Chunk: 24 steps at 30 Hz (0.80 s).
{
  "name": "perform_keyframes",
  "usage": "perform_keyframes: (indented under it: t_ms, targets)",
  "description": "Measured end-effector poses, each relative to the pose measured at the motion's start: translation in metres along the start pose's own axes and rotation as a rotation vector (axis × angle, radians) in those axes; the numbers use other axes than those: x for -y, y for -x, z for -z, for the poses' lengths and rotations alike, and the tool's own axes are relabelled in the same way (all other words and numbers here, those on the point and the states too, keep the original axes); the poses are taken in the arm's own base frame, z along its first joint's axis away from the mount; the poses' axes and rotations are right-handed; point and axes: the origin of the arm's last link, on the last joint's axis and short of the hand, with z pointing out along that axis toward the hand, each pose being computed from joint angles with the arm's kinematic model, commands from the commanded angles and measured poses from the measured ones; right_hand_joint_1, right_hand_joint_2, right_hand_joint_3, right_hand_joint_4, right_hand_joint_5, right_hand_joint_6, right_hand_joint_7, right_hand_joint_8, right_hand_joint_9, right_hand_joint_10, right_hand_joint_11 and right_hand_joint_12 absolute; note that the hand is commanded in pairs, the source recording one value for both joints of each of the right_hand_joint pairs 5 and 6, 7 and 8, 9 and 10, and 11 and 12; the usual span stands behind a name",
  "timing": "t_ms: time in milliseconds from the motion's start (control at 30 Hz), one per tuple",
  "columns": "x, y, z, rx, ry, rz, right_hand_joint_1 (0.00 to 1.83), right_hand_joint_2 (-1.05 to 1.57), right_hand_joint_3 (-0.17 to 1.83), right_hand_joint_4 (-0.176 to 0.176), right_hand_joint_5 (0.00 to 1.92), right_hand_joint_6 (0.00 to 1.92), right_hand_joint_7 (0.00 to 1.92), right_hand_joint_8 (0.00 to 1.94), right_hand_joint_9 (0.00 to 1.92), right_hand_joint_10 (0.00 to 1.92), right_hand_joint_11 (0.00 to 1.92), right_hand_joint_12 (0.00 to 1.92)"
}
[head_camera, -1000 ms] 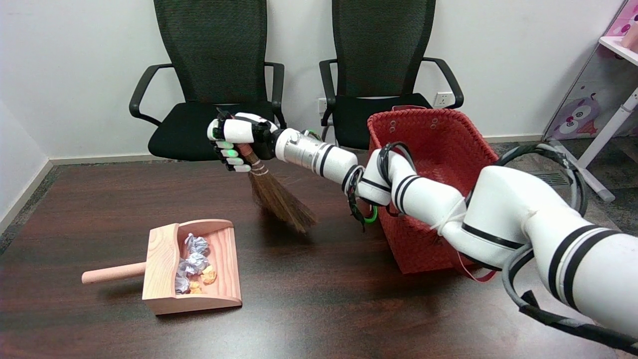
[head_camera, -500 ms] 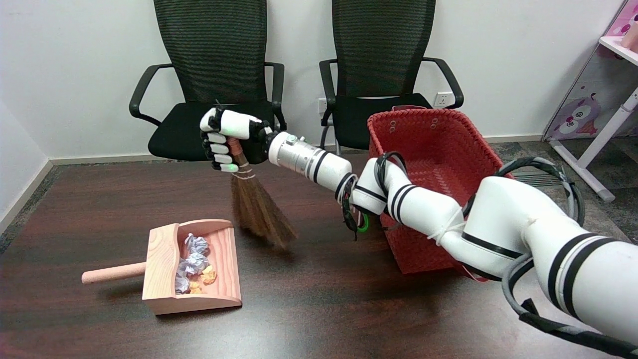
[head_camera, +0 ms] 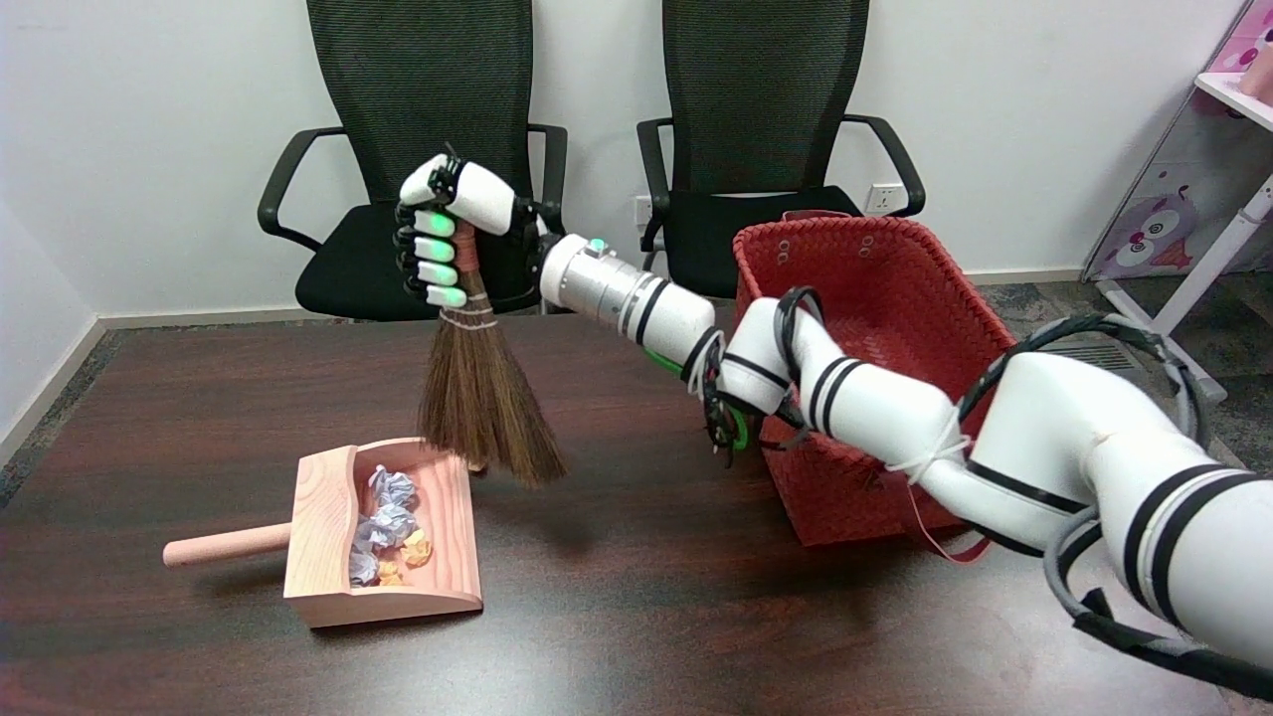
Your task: Sweep the paper ball into the dustpan.
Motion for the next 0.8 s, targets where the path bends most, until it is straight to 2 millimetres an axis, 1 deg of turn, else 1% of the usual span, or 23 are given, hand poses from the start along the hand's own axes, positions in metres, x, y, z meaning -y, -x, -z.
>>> perform_keyframes:
  t_ms: [167, 367, 600, 800]
  targets:
    - [0.018, 0.002, 0.002, 0.024, -0.015, 0.061, 0.77, 1.15, 1.83, -0.001, 1.92, 1.92, 1.92, 1.92, 1.92, 1.92, 1.92, 1.92]
    - [0.037, 0.003, 0.002, 0.044, -0.021, 0.227, 0.75, 1.26, 1.8, 0.0, 1.92, 1.92, 1.92, 1.92, 1.92, 1.92, 1.92, 1.92]
    - [0.049, -0.003, 0.001, 0.031, -0.011, 0.479, 0.75, 1.28, 1.82, 0.002, 1.92, 1.92, 1.92, 1.92, 1.92, 1.92, 1.92, 1.92]
    - [0.057, -0.014, 0.0, -0.014, 0.001, 0.657, 0.74, 1.3, 1.82, 0.001, 1.92, 1.92, 1.92, 1.92, 1.92, 1.92, 1.92, 1.92]
